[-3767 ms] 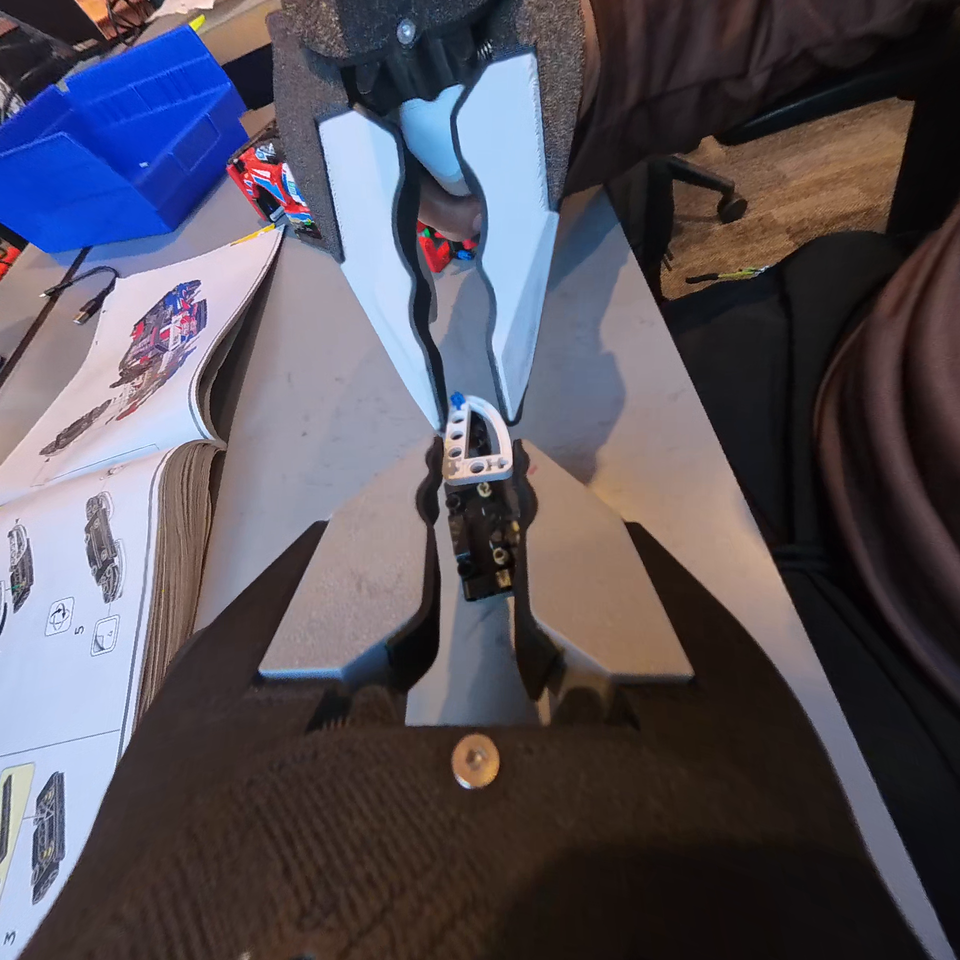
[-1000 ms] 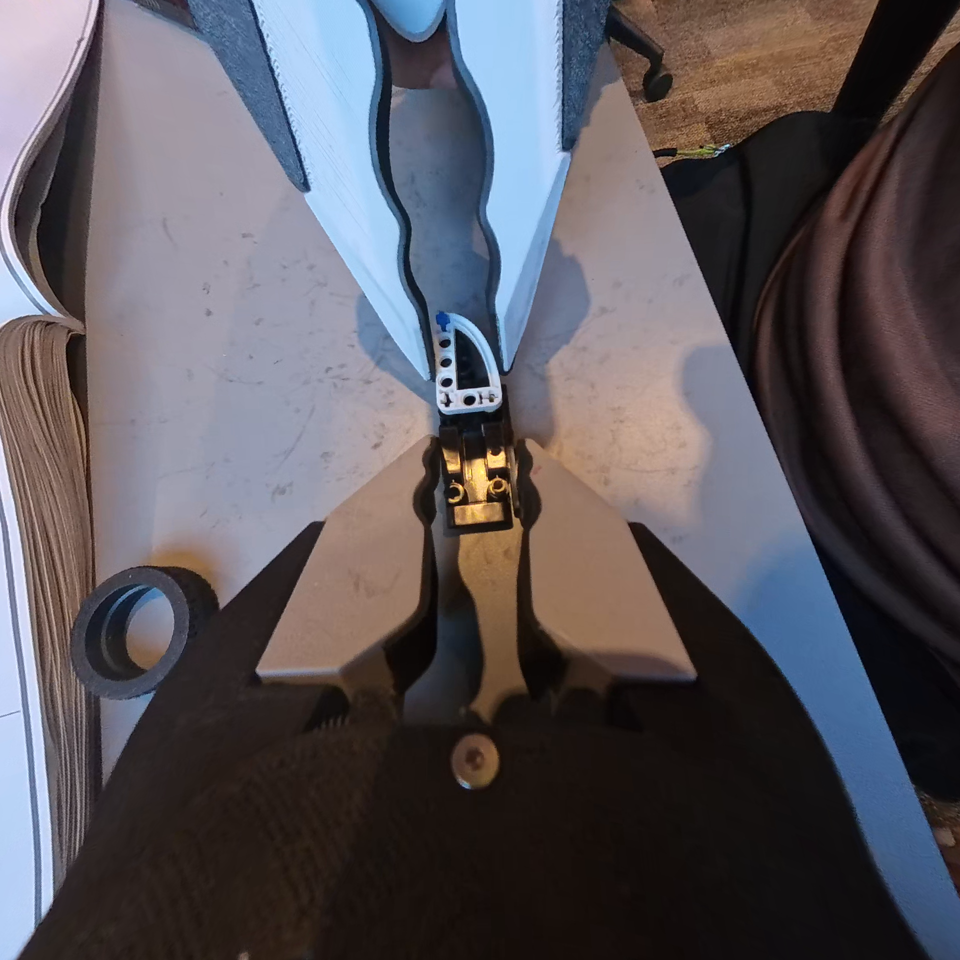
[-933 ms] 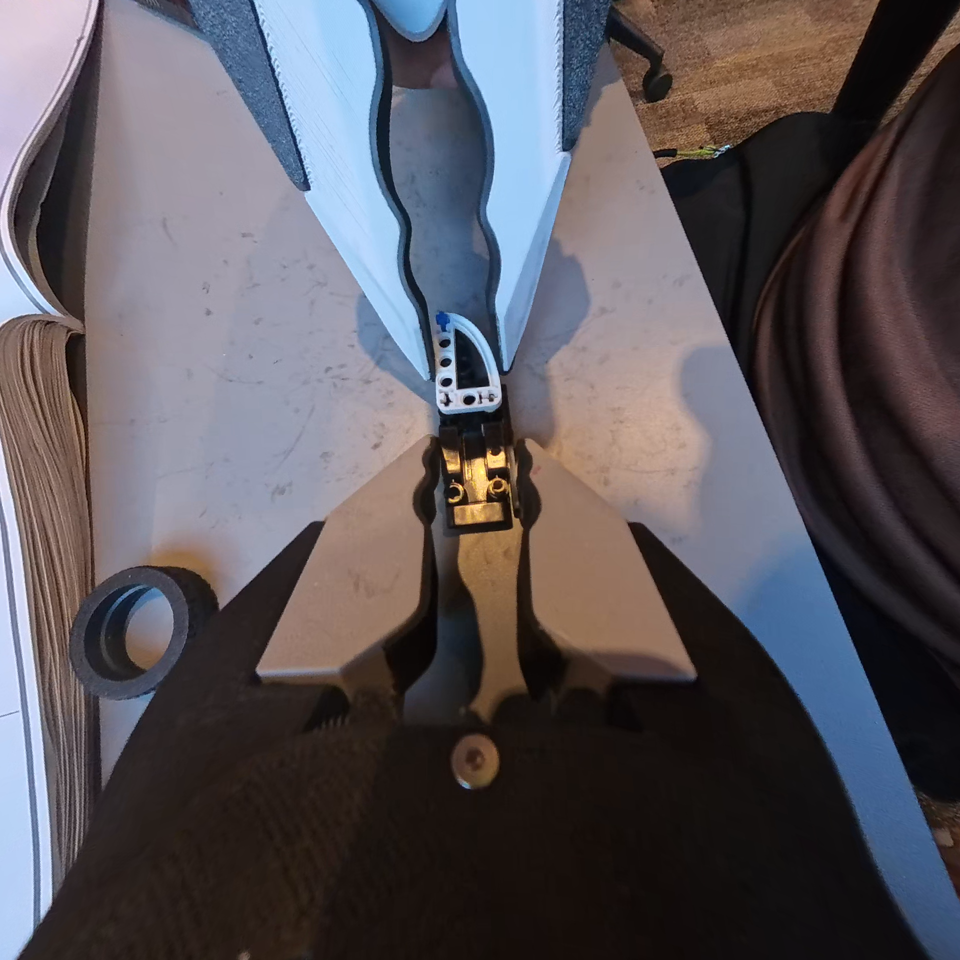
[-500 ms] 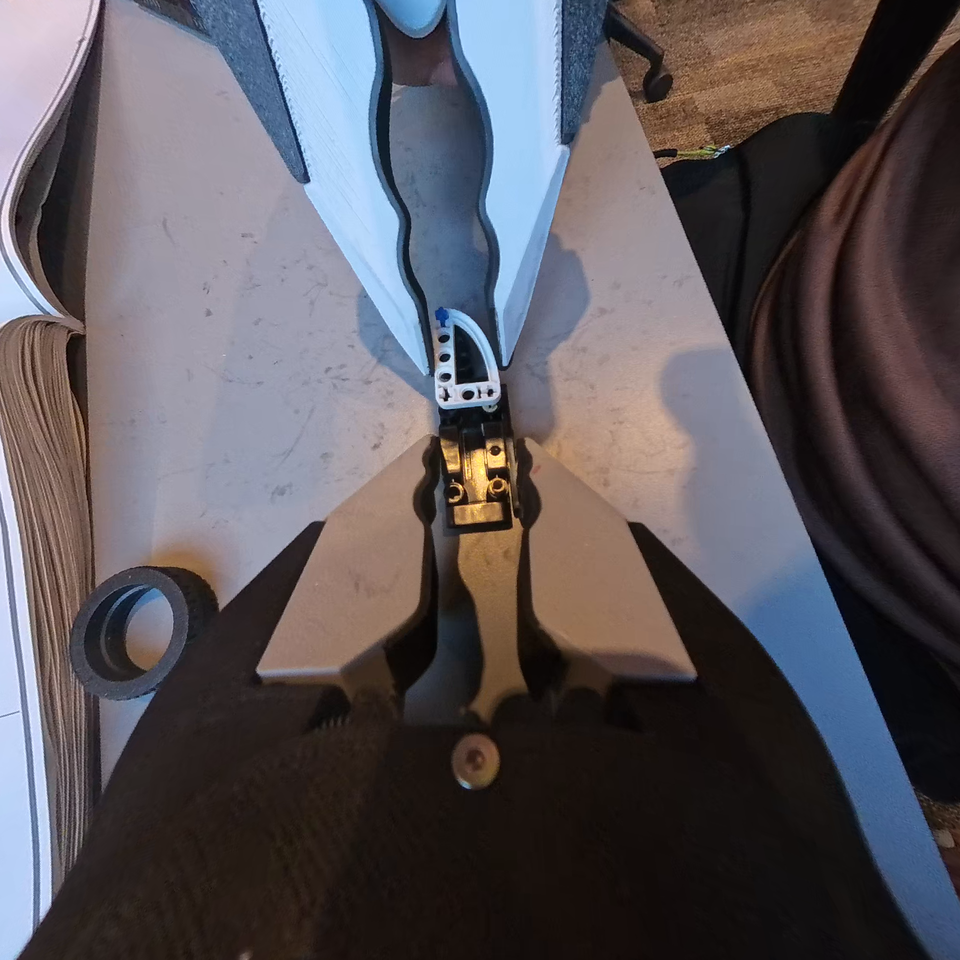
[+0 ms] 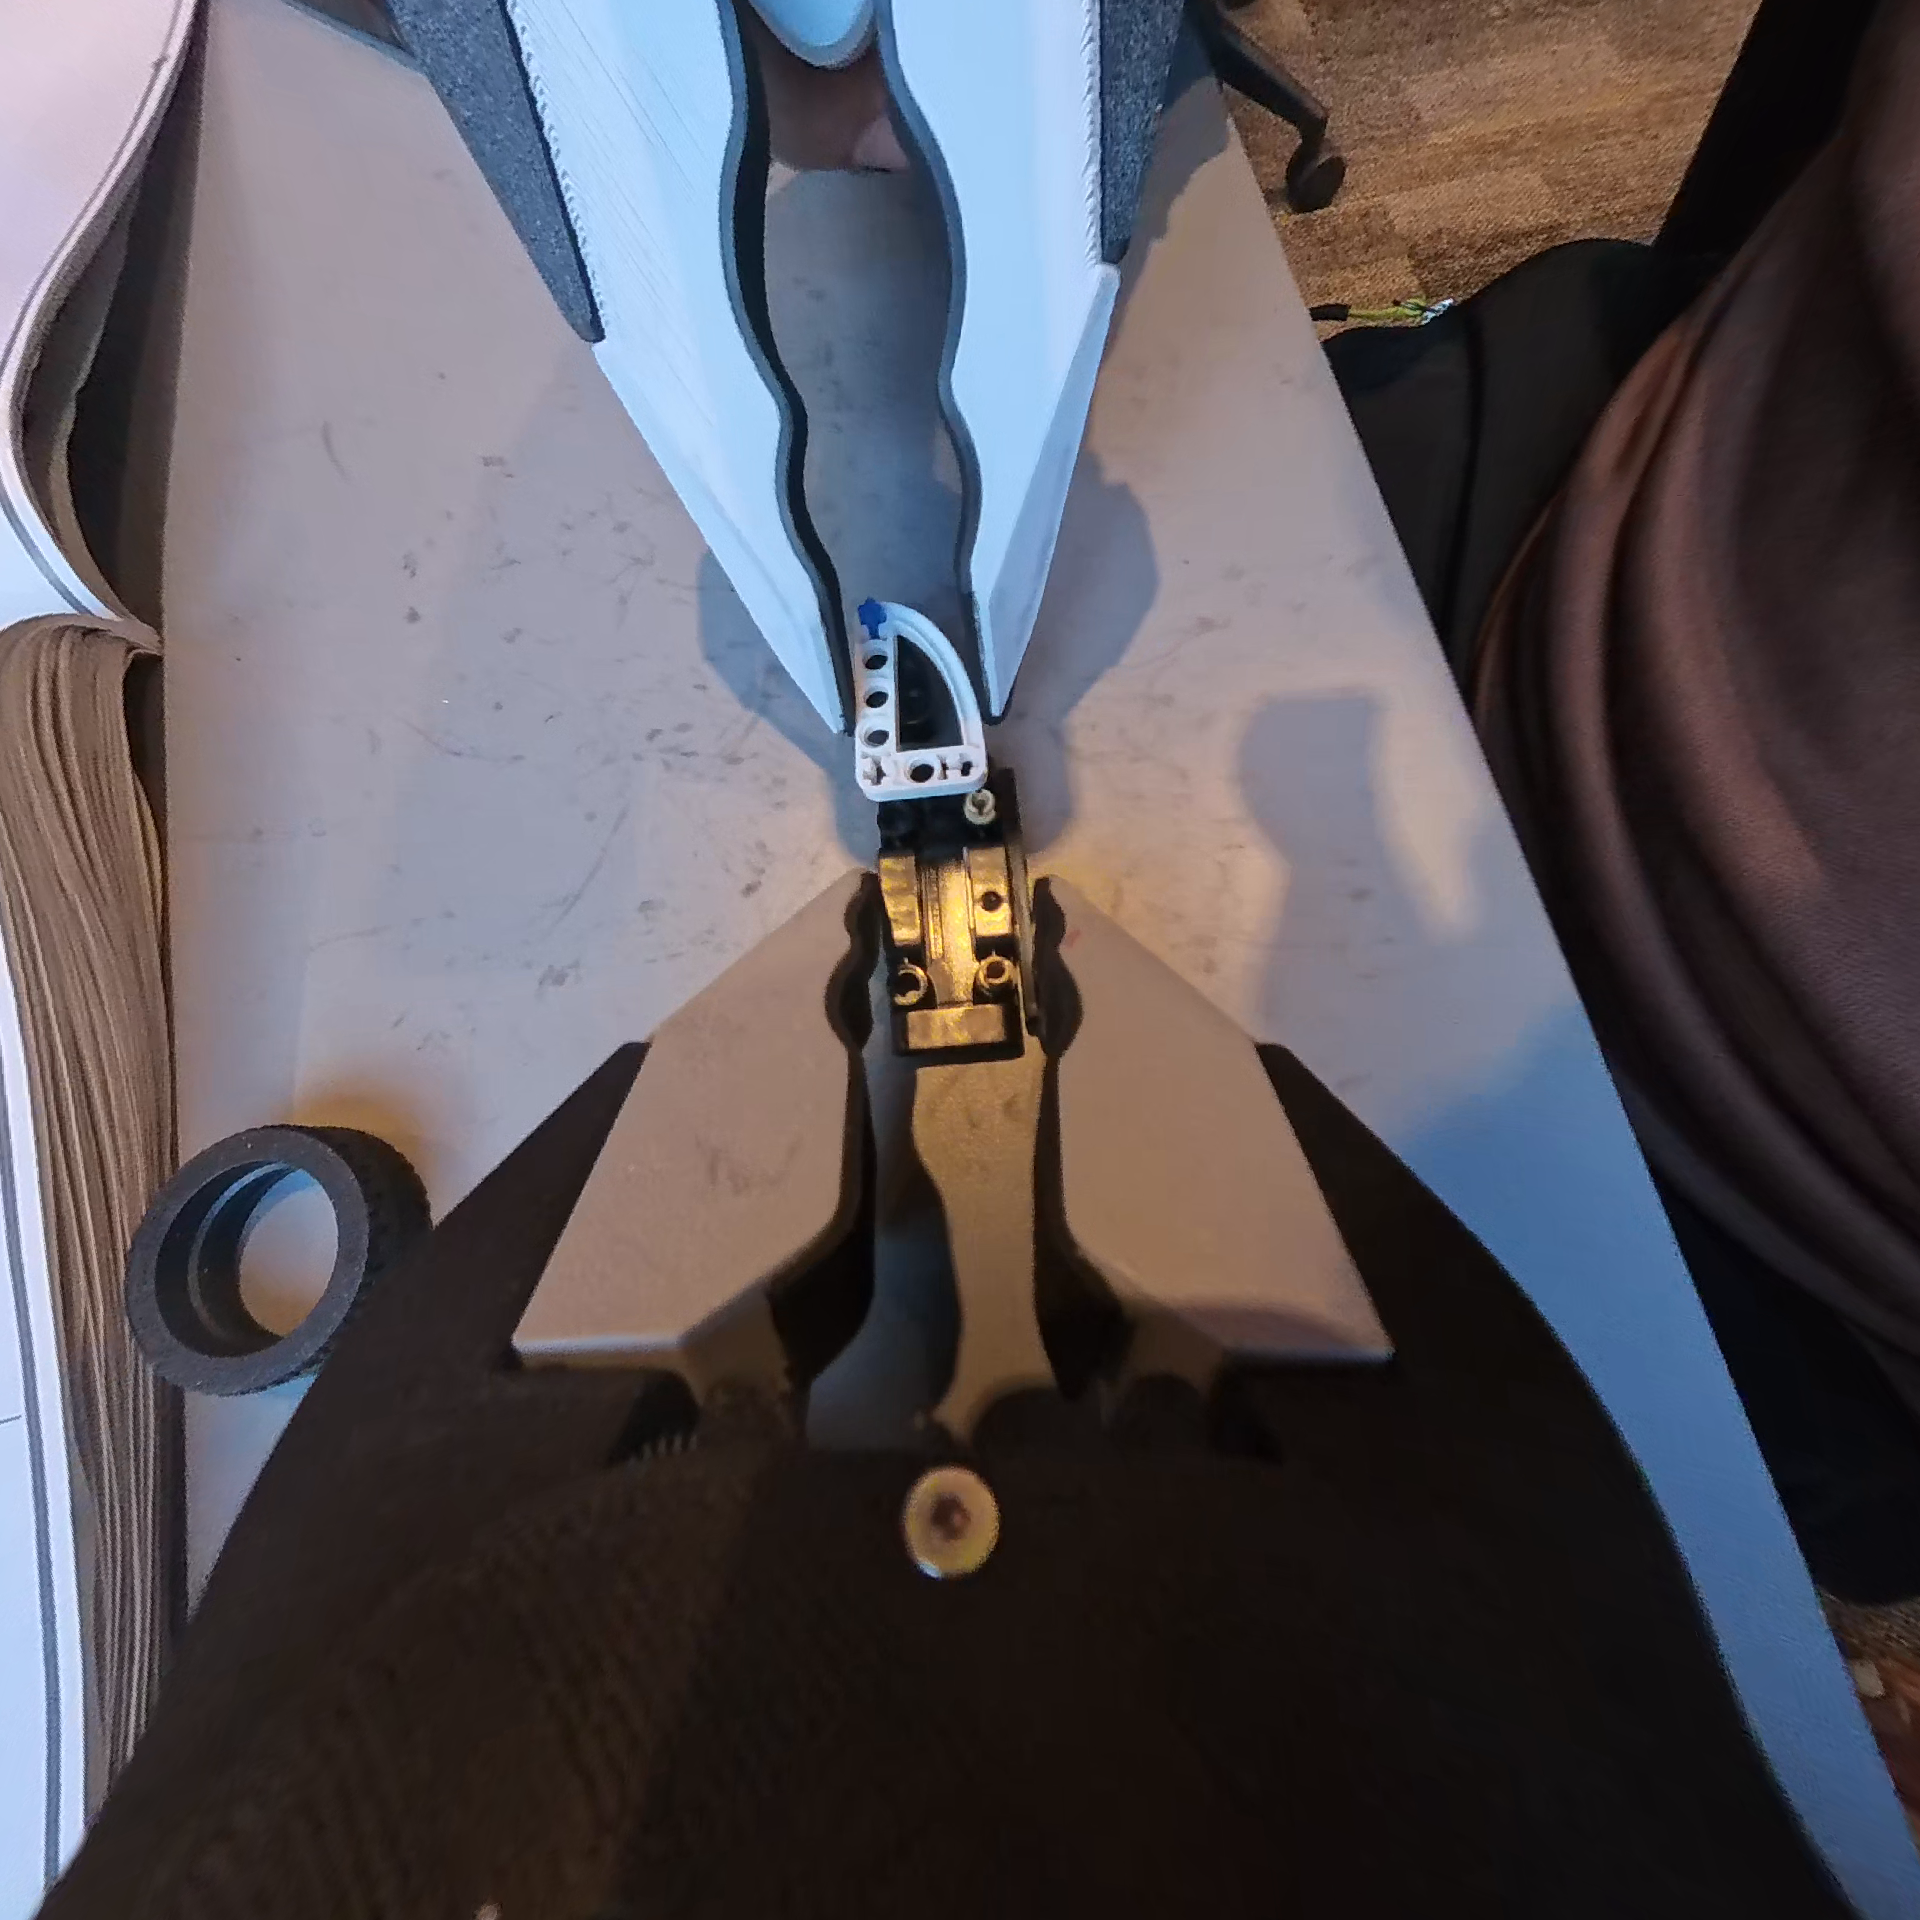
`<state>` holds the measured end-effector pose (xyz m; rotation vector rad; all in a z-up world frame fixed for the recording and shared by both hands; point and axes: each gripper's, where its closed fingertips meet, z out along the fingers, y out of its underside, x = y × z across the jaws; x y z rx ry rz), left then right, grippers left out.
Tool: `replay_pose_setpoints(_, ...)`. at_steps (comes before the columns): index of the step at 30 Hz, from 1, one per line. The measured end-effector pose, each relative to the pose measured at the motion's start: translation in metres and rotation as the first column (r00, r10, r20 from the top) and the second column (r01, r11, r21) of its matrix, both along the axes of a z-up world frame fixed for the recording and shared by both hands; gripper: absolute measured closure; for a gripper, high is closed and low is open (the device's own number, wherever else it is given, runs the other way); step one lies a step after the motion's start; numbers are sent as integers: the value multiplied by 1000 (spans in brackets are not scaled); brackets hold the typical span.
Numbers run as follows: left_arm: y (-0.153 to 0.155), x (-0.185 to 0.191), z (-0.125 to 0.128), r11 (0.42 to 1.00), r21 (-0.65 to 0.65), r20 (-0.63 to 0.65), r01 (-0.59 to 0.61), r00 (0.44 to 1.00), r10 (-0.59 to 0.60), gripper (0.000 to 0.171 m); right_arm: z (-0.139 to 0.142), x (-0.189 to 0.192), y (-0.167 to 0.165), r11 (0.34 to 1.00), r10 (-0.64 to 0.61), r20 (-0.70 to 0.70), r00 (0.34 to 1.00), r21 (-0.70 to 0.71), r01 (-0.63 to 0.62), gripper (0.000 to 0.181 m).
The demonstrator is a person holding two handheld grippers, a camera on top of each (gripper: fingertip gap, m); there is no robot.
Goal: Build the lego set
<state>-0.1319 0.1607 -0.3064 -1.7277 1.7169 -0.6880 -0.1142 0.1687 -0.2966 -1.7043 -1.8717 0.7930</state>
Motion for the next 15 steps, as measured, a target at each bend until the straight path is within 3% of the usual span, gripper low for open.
replay_pose_setpoints(15, 2, 0, 0, 1000, 9, 0, -20, 1000, 20, 145, 2, -2, -10, 999, 31, 16, 999, 31, -31, 159)
